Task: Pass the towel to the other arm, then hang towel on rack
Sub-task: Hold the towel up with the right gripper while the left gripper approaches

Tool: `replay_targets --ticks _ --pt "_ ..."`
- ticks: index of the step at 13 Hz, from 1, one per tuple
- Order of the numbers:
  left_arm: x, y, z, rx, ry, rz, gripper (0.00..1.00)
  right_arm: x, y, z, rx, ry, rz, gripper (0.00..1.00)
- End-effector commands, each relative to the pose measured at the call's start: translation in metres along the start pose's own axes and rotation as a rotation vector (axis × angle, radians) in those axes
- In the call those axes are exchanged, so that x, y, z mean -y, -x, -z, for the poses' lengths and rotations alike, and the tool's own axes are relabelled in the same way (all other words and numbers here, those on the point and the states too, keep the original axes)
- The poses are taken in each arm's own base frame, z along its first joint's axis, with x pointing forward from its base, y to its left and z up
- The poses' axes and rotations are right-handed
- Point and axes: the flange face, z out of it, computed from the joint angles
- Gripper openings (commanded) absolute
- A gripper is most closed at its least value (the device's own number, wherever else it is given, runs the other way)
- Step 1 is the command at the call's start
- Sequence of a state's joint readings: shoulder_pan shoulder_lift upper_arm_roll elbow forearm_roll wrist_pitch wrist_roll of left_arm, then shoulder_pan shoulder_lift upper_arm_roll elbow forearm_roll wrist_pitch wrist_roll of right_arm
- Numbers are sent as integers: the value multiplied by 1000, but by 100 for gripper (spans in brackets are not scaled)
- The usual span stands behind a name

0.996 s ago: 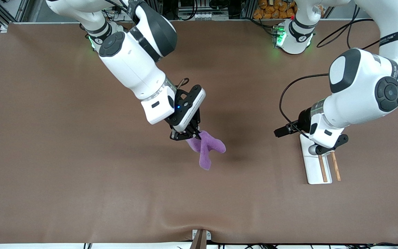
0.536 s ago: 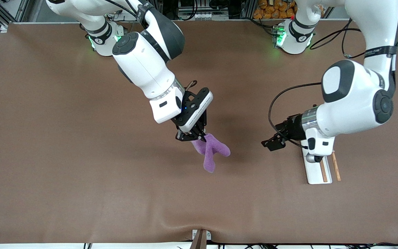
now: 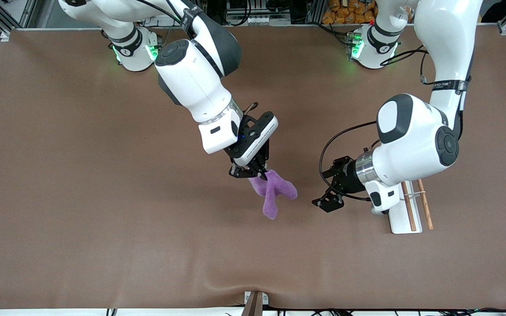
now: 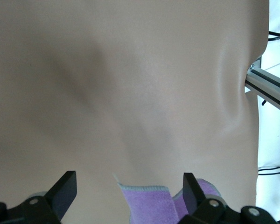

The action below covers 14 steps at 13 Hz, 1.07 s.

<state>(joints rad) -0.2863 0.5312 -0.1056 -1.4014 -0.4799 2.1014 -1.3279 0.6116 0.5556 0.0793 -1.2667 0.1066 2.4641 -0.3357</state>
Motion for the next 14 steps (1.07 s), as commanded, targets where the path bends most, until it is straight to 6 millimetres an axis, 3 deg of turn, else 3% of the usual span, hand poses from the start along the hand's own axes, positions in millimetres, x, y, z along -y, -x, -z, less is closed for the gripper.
replay_targets --ticks 1,7,12,13,14 --pt "-8 14 -15 21 17 52 100 5 -5 1 -8 19 -25 0" --pt "-12 29 -31 51 57 156 100 5 -6 1 -22 22 -33 0" --pt "-13 30 -43 78 65 193 86 9 -8 1 -26 20 -37 0" --pt "-13 30 -45 79 63 198 82 9 -7 -1 -25 19 -38 0" --pt "-13 30 -44 78 67 202 71 9 -6 -1 -23 20 -37 0"
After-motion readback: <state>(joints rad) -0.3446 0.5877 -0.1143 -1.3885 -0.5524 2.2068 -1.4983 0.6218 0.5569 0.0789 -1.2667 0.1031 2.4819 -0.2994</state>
